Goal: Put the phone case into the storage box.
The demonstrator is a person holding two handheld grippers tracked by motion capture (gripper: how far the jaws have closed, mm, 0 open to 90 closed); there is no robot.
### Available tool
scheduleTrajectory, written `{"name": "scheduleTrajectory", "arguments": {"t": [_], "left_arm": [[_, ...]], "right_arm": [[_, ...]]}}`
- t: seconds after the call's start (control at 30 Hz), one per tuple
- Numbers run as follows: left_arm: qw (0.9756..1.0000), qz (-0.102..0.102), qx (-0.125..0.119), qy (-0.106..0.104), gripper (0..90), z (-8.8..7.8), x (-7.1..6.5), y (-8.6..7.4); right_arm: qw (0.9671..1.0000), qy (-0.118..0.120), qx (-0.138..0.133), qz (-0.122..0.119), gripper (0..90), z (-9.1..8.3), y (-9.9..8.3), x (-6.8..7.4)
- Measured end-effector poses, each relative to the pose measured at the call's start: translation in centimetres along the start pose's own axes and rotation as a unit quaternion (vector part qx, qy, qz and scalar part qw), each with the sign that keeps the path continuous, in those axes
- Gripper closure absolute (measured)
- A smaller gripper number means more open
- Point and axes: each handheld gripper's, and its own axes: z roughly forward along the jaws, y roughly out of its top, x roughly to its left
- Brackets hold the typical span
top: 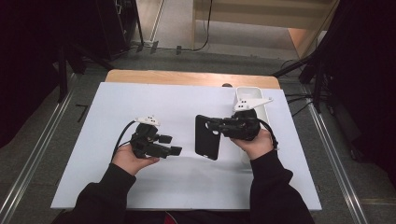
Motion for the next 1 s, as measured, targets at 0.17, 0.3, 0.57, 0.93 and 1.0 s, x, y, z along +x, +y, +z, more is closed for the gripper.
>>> {"name": "scheduleTrajectory", "arguments": {"t": [0.17,0.3,0.57,0.93,1.0], "left_arm": [[0.9999,0.010,0.010,0.008,27.3,-0.2,0.0,0.4],[0.9997,0.021,0.014,-0.004,27.3,-0.6,-0.3,0.8],[0.9981,0.049,0.025,-0.027,27.3,-1.3,-0.7,1.8],[0.9953,0.075,0.035,-0.050,27.2,-1.9,-1.1,2.9],[0.9948,0.078,0.033,-0.057,27.2,-1.9,-1.0,3.0]], "right_arm": [[0.9997,0.019,0.007,-0.013,74.3,0.1,0.0,0.1],[0.9992,0.031,0.016,-0.018,74.4,0.3,0.0,0.2],[0.9977,0.051,0.035,-0.027,74.3,0.7,0.0,0.4],[0.9935,0.097,0.044,-0.039,74.4,1.4,0.1,0.6],[0.9927,0.105,0.046,-0.037,74.4,1.4,0.2,0.7]]}}
